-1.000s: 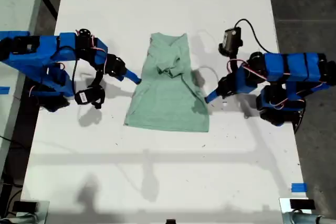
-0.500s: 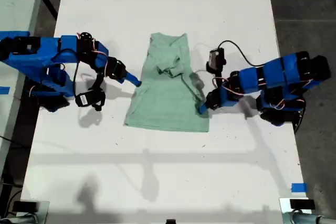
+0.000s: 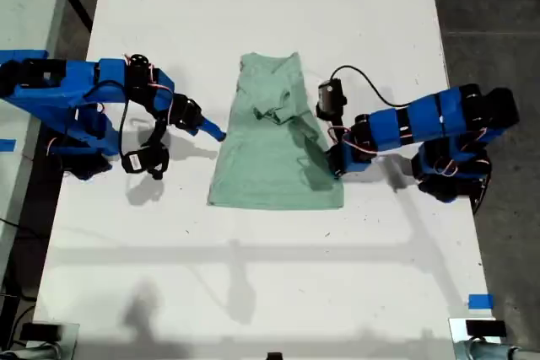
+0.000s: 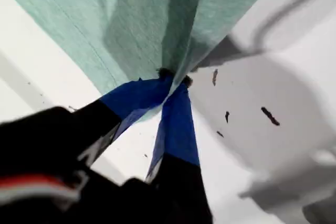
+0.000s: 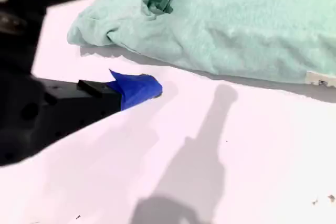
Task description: Fold tshirt
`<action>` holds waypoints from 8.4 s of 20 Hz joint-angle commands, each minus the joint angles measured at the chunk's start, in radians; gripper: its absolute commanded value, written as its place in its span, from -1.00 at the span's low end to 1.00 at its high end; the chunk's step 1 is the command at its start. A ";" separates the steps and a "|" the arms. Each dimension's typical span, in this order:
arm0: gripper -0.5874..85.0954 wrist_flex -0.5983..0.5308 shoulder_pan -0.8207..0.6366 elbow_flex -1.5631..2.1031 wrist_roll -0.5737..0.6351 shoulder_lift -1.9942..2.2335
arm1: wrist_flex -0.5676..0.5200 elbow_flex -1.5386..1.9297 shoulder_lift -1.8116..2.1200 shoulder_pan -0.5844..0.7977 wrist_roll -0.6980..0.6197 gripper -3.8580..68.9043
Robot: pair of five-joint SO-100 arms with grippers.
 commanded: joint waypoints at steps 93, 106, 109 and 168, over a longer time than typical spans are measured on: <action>-0.29 -0.028 0.494 -0.347 -0.520 -0.545 | 0.308 -1.121 -0.672 -0.215 0.362 0.01; -0.99 -0.060 0.453 -0.394 -0.357 -0.696 | 0.137 -1.183 -0.864 -0.250 0.302 -0.93; -0.99 0.044 0.505 -0.578 -0.377 -0.713 | 0.198 -1.183 -0.775 -0.288 0.285 -0.93; -0.98 -0.129 0.015 1.020 -0.379 1.617 | 0.256 0.951 1.687 0.158 0.267 -0.93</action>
